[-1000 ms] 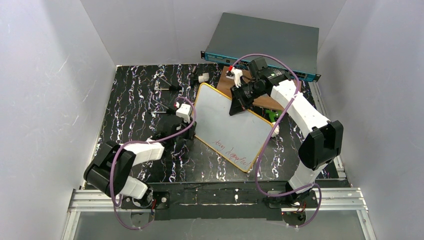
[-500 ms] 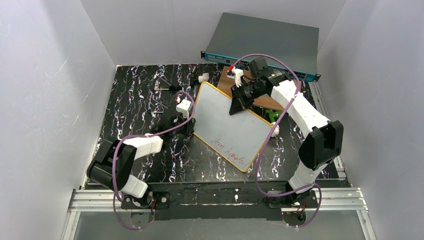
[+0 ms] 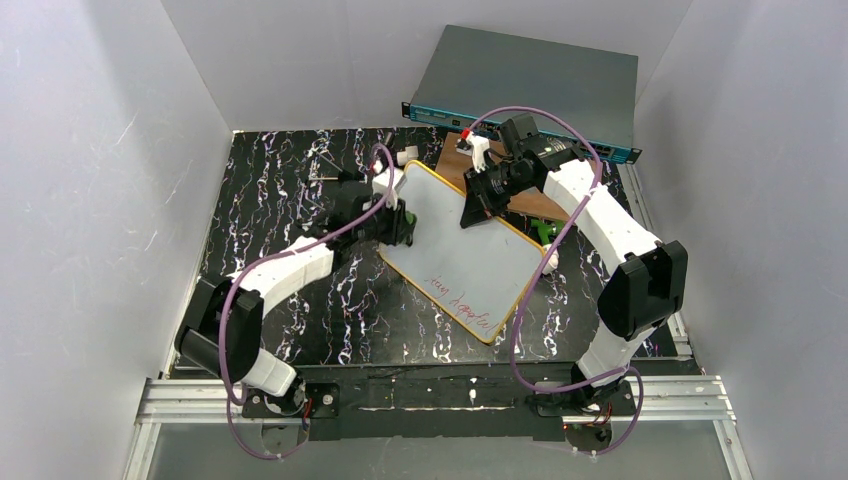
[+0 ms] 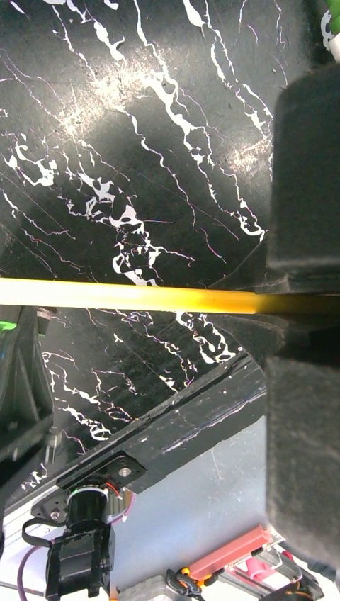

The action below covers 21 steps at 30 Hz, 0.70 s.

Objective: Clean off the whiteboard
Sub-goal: Erase the whiteboard at the center of the board.

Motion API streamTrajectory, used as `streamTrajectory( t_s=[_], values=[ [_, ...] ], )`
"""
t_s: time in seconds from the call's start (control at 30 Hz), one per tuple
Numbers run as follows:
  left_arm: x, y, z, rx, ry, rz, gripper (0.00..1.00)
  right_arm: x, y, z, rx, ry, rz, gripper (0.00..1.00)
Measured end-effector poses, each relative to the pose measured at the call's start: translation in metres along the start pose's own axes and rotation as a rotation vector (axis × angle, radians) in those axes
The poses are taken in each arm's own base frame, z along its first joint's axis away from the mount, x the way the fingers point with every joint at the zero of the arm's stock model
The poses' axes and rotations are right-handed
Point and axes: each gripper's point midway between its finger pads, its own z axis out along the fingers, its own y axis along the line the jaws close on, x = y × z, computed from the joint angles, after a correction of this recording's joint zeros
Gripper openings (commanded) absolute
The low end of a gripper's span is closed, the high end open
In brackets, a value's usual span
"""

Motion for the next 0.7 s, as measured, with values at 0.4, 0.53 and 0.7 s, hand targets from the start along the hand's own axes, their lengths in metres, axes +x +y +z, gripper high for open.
streamTrajectory(
  t_s=[0.4,0.53,0.7],
  values=[
    [-0.108,-0.06,-0.043,0.174,-0.238,0.057,0.0,0.016,0.023,0.024,-0.134,0.07,-0.032,0.01],
    [-0.068,-0.054,-0.047,0.155,-0.217,0.045,0.0,0.019,0.026,0.027,-0.154,0.079,-0.031,0.01],
    [0.001,-0.039,-0.052,0.087,-0.139,0.011,0.0,0.02,0.025,0.027,-0.154,0.078,-0.028,0.01]
  ],
)
